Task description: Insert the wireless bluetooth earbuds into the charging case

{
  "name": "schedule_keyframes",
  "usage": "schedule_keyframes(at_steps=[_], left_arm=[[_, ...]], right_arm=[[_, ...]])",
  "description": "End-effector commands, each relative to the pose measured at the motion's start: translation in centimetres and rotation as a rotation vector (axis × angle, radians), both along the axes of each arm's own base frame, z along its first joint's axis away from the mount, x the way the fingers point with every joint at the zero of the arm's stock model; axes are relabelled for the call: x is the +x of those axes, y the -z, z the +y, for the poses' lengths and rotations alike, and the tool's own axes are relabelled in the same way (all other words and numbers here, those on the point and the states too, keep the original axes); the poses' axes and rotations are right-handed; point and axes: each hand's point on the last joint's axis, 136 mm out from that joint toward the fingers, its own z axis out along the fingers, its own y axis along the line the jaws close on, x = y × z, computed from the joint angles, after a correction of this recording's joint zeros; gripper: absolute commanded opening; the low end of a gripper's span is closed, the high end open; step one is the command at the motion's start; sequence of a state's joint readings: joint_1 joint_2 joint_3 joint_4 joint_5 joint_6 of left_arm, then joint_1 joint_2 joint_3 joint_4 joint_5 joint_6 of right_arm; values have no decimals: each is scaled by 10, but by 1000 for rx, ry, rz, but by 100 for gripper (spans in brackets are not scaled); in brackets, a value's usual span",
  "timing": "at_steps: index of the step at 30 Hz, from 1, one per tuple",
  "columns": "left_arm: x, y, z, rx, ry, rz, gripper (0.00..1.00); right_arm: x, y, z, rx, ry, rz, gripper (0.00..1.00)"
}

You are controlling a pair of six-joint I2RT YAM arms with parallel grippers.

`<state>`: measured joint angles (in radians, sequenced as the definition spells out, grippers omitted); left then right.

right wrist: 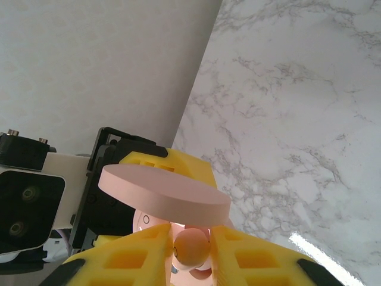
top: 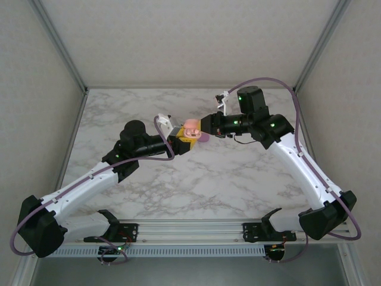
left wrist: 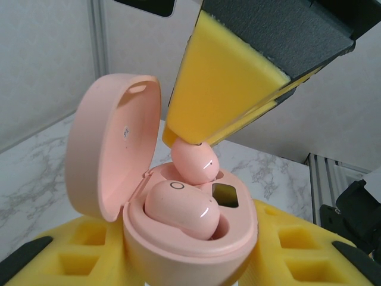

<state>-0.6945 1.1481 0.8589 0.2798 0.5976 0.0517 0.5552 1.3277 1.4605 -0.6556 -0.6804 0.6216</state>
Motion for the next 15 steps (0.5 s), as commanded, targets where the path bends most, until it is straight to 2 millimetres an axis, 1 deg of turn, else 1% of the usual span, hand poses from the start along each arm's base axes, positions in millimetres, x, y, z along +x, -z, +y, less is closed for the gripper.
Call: schedule_keyframes(at_steps=[1, 6, 15], left_arm=[[-6, -32, -2, -55, 19, -79, 24], [-7, -32, -2, -54, 18, -80, 24], [-6, -31, -3, -52, 18, -80, 24]], right_arm=[[-3, -16, 2, 28, -14, -36, 24], [-1, -12, 4, 12, -21, -26, 27], [0, -20, 3, 12, -15, -43, 30]])
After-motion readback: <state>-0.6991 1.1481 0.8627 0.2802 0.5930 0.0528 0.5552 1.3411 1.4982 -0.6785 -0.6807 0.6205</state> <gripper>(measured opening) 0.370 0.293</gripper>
